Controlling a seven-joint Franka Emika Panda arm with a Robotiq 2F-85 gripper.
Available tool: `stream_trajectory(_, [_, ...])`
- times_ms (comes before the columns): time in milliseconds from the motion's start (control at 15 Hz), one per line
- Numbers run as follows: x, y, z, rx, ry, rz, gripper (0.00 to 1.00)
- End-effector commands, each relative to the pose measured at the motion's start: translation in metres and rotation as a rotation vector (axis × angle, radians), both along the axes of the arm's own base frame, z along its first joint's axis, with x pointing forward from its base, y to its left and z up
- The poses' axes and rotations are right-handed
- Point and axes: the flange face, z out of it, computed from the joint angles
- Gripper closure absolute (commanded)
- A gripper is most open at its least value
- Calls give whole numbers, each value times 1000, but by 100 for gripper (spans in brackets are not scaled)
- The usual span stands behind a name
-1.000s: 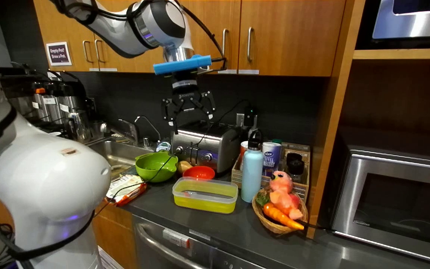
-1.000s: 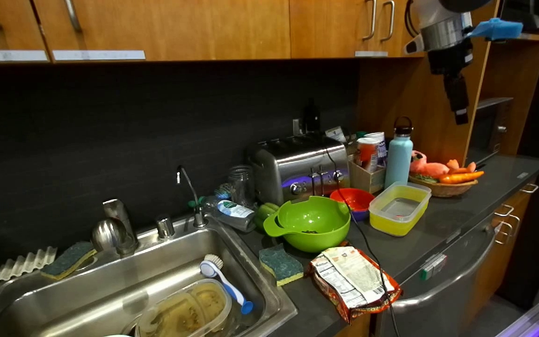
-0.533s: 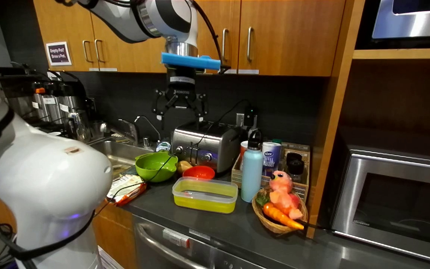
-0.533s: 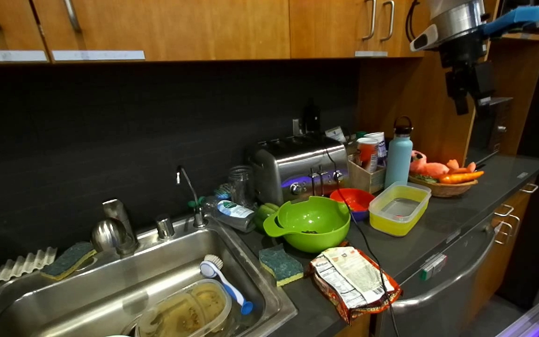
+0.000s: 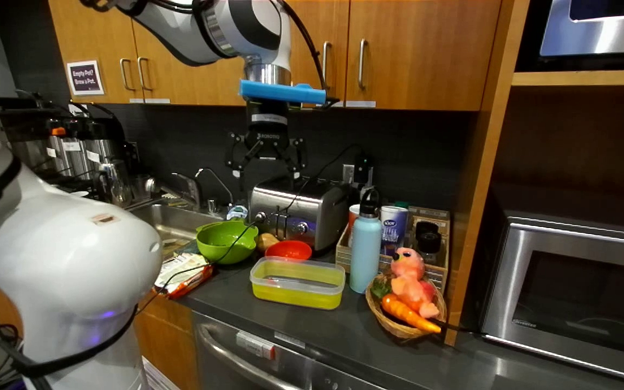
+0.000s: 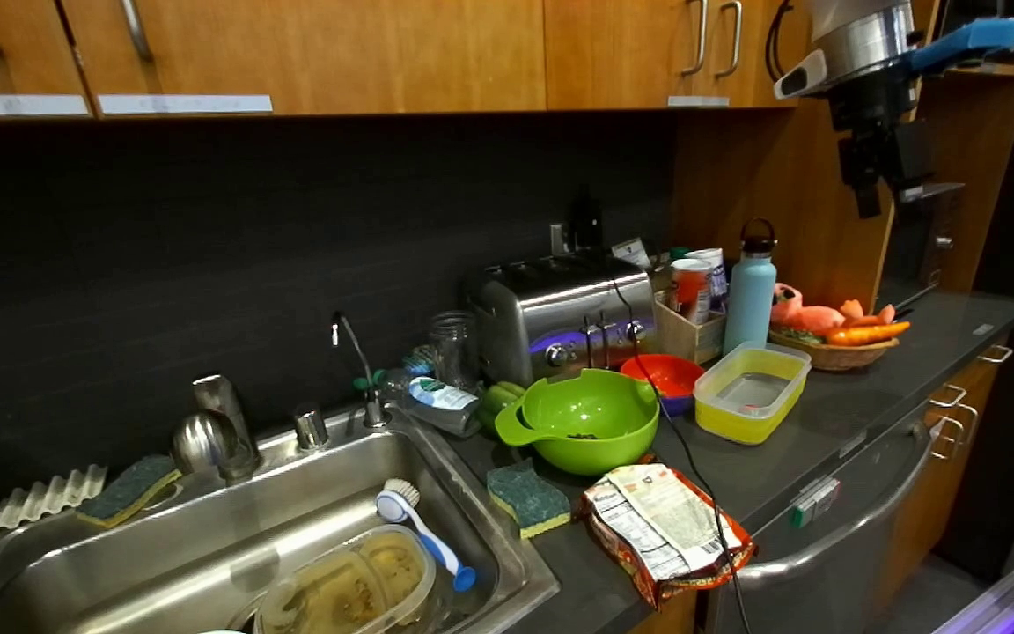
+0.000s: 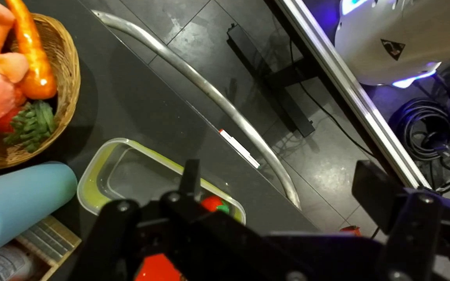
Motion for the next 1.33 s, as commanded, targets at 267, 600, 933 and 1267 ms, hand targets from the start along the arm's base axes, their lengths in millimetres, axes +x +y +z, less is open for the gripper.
stream_trajectory(267, [14,42,-42,159,-135,234,0])
stream_trajectory(600, [23,71,-73,205,-187,400,0])
stream_trajectory(933, [33,85,-106,176,-194,501,0])
stream_trajectory(1267, [47,92,-125,127,-210,561,0])
